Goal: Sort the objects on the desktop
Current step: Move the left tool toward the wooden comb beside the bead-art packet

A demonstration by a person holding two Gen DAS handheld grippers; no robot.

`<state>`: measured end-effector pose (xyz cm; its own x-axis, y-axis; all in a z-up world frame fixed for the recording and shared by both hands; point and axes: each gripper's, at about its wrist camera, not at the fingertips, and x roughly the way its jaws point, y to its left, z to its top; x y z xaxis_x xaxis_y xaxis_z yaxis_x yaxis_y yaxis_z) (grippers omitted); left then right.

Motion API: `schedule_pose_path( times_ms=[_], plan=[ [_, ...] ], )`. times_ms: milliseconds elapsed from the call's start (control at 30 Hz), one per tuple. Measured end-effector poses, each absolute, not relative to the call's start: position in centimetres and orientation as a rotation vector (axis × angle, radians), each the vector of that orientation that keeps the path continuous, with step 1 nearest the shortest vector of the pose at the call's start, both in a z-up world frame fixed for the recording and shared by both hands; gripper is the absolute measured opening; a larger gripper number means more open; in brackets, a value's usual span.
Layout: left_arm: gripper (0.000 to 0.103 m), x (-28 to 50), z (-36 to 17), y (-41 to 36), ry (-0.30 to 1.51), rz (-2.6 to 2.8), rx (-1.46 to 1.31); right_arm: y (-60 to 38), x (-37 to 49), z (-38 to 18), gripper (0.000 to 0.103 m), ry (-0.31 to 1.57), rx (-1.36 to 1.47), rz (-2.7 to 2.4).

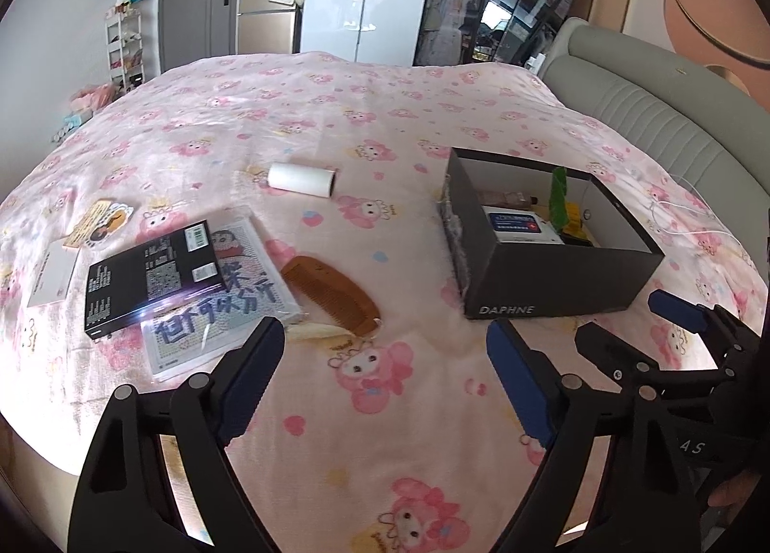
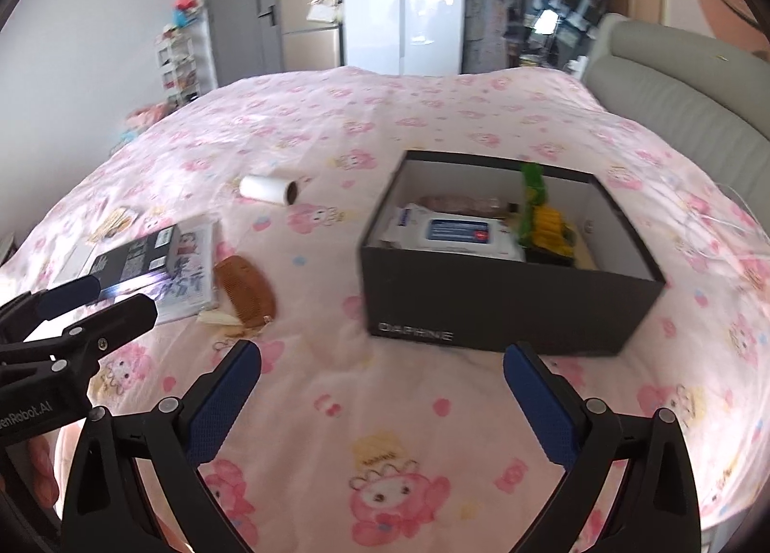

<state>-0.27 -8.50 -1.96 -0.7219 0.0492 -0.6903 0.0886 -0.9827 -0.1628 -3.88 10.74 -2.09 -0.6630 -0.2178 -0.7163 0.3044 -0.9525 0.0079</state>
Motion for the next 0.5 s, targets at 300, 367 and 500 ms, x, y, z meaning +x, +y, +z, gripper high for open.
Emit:
schedule_pose_path(
  times_ms=[300,367,500],
  plan=[
    [0.082,0.5,-3.9,-13.4,0.377,-2.783,1.167,4.6,-5.5,-3.8,0.069,0.241,1.125,-2.457],
    [0.080,0.7,-4.7,-14.7,0.398,-2.749,1.174,3.2,-5.7,-4.4,0.069,0.260,1.132,-2.440],
    [0.073,0.8,-6.1,-17.0,0.440,-2.677,1.198,0.3,-6.2,-5.8,0.069,0.297,1.161,-2.378]
  ],
)
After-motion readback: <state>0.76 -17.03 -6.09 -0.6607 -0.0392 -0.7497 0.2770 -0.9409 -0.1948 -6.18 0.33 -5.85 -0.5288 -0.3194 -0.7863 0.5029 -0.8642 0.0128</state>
